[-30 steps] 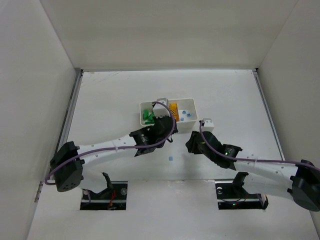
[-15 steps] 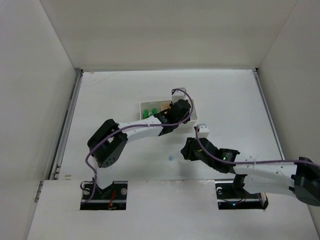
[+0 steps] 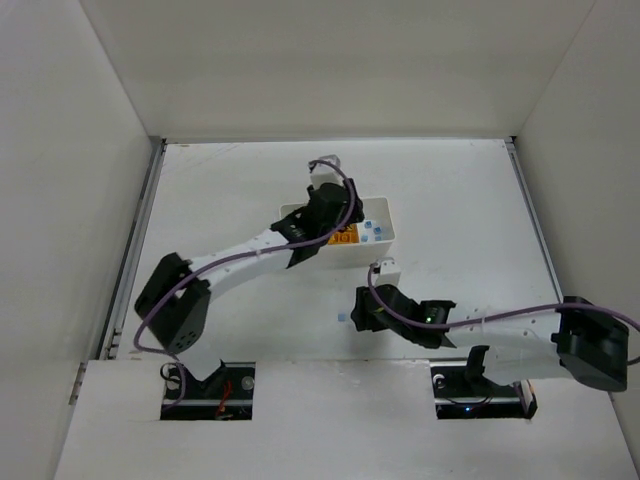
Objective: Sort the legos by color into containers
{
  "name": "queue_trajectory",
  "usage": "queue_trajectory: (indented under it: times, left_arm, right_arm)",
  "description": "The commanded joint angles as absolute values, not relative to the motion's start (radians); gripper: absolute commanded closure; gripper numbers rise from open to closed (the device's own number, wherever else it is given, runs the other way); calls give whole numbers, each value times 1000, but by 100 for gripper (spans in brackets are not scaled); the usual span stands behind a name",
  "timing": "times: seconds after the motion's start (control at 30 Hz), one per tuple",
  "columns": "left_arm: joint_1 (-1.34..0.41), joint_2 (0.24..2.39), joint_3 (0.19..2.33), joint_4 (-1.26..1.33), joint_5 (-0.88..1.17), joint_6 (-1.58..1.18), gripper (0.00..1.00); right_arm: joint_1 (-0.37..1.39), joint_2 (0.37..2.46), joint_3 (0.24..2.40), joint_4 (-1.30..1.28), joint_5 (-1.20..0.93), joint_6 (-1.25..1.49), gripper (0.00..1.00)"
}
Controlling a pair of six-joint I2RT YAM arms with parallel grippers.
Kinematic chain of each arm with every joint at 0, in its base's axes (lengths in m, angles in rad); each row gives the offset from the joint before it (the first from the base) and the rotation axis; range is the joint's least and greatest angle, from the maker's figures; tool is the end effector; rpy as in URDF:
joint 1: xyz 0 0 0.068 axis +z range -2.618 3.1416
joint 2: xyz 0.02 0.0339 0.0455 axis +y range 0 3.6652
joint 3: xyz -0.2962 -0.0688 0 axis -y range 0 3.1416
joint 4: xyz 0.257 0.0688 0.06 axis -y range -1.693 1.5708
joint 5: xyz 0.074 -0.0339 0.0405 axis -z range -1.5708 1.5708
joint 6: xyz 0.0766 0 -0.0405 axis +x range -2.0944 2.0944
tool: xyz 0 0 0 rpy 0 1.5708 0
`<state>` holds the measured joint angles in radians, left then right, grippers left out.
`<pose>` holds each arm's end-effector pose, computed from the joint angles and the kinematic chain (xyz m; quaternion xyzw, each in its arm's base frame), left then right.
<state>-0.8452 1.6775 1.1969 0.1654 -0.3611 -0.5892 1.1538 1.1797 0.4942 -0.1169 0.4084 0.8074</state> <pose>0.3160 -0.3154 0.2972 -0.0030 0.8031 -0.2703 0.5310 0.1268 0.2110 0.1673 -0.0816 0.9074 0.2003 0.3605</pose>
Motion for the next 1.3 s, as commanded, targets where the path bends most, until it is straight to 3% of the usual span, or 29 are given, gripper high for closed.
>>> queue_trajectory:
  times: [0.0, 0.3, 0.63, 0.73, 0.87, 1.0, 1.03, 1.27]
  left_arm:
    - [-791, 1462, 1100, 229, -402, -580, 48]
    - [-703, 1051, 711, 187, -483, -594, 47]
    - [-662, 766, 443, 11, -586, -656, 43]
    - [-654, 730, 402, -11, -578, -681, 39]
    - [-656, 710, 364, -11, -575, -706, 35]
    - [-665, 703, 338, -6, -574, -722, 22]
    - [-671, 703, 331, -6, -574, -723, 0]
    - [-694, 695, 302, -2, -584, -723, 0]
  right_arm:
    - [1165, 1235, 564, -29, 419, 793, 41]
    - [1176, 1411, 667, -5, 387, 770, 45]
    - [1216, 1515, 733, -89, 432, 798, 55]
    - [1229, 1554, 765, -139, 465, 808, 61]
    - [1237, 1578, 799, -179, 502, 819, 75]
    - [1237, 1485, 805, -187, 543, 802, 79]
    - [1220, 1442, 808, -189, 546, 773, 79]
    - [914, 1284, 899, -152, 529, 553, 78]
